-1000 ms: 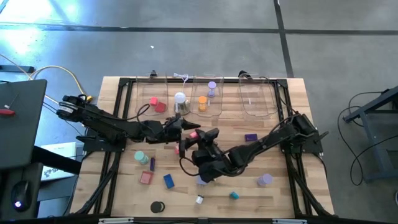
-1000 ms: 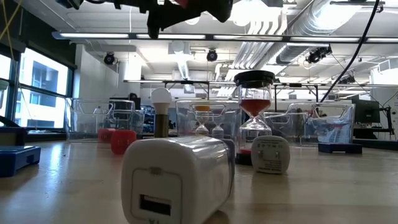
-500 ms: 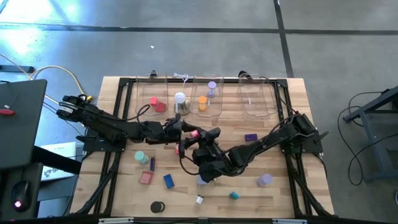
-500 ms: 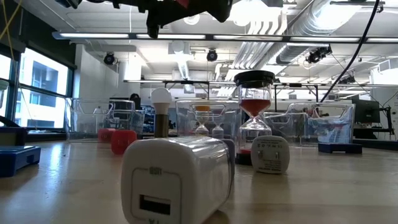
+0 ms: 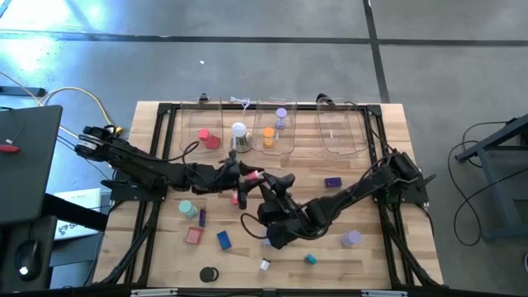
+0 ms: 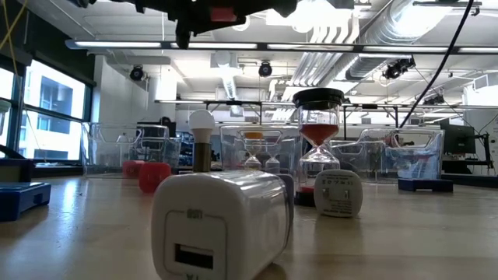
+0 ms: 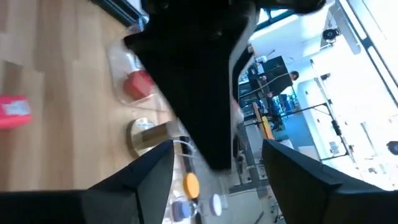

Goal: Pick & Place Office items
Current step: Put the pink and white charger adapter into the left transparent bin

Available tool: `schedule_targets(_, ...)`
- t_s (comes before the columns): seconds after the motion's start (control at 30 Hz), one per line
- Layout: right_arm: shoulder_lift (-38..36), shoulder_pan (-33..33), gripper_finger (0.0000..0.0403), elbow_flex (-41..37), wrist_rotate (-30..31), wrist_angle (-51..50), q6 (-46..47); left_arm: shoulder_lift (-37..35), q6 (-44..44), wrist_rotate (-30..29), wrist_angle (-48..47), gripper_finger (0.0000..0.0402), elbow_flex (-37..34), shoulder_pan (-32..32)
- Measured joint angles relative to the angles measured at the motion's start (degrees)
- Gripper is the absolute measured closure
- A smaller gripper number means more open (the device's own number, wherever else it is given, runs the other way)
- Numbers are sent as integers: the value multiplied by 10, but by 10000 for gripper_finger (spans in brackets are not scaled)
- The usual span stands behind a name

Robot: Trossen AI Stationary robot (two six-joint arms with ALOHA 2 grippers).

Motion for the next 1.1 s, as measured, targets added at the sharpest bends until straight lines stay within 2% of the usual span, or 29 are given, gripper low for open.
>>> schedule_targets(0.13, 0, 17, 170, 0, -3, -76, 95, -53, -10, 3, -92, 272, 0, -15)
schedule_targets(0.3, 0, 29, 169, 0, -6, -270, 325, -166, -97, 2, -293, 272, 1, 9)
schedule_targets(0.47, 0, 35, 168, 0, -2, -445, 562, -290, -156, -51, -470, 272, 1, 90)
schedule_targets(0.53, 0, 39, 168, 0, 0, -473, 614, -323, -186, -74, -536, 272, 1, 140)
schedule_targets(0.6, 0, 41, 168, 0, 0, -480, 633, -342, -218, -70, -590, 272, 1, 200)
schedule_targets(0.8, 0, 43, 168, 0, -1, -477, 635, -319, -238, 27, -667, 272, 1, 375)
schedule_targets(1.1, 0, 43, 168, 0, -6, -474, 648, -152, -203, 188, -636, 272, 1, 573)
